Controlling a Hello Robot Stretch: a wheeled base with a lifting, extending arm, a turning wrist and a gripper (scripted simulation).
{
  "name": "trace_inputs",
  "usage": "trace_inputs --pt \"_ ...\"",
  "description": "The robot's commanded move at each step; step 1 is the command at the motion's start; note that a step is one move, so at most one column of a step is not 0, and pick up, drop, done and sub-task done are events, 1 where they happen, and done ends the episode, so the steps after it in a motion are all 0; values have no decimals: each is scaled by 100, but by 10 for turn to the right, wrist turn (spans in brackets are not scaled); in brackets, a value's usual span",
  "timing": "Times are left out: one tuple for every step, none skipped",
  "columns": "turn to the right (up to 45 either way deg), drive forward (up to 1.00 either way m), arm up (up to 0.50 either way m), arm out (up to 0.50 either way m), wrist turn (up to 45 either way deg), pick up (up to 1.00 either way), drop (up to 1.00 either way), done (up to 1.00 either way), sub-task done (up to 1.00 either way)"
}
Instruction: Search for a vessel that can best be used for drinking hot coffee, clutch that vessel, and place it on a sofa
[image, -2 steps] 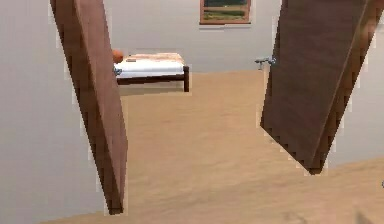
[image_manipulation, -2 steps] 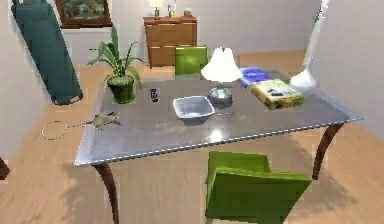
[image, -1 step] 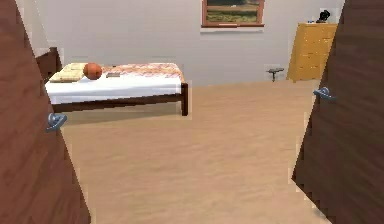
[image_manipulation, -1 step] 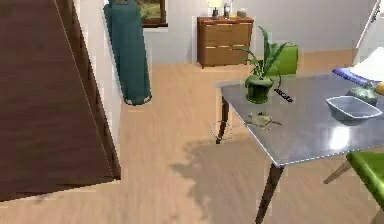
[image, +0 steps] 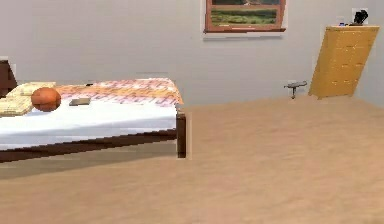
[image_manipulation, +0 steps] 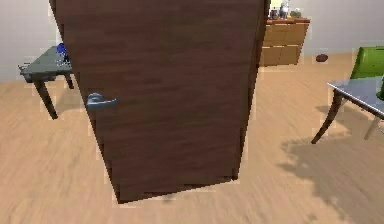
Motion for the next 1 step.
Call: trace_inputs --pt "30 0 0 0 0 0 0 0 0"
